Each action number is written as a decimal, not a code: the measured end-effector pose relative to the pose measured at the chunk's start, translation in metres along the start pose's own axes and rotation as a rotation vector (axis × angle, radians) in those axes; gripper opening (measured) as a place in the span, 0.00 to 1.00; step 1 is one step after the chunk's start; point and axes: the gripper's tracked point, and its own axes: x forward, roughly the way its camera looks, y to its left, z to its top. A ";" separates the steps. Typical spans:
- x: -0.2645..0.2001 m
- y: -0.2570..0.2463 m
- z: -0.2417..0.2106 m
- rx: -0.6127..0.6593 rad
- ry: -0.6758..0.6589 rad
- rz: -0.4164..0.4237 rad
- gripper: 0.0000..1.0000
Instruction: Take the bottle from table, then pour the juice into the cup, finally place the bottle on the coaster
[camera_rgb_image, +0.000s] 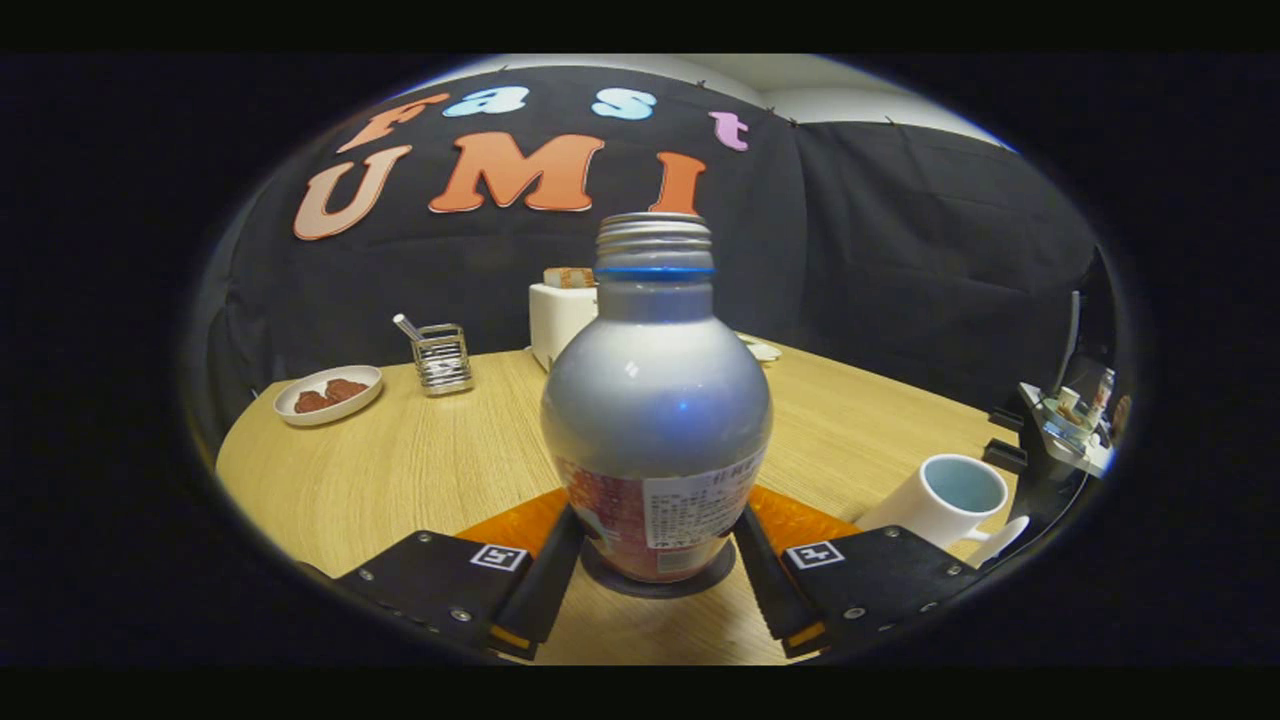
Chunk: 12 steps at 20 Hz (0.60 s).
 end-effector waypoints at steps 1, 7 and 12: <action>0.000 -0.001 -0.003 0.000 0.003 -0.005 0.79; 0.003 0.006 -0.007 -0.020 0.010 0.022 0.87; -0.004 0.002 -0.012 -0.053 0.020 0.017 0.88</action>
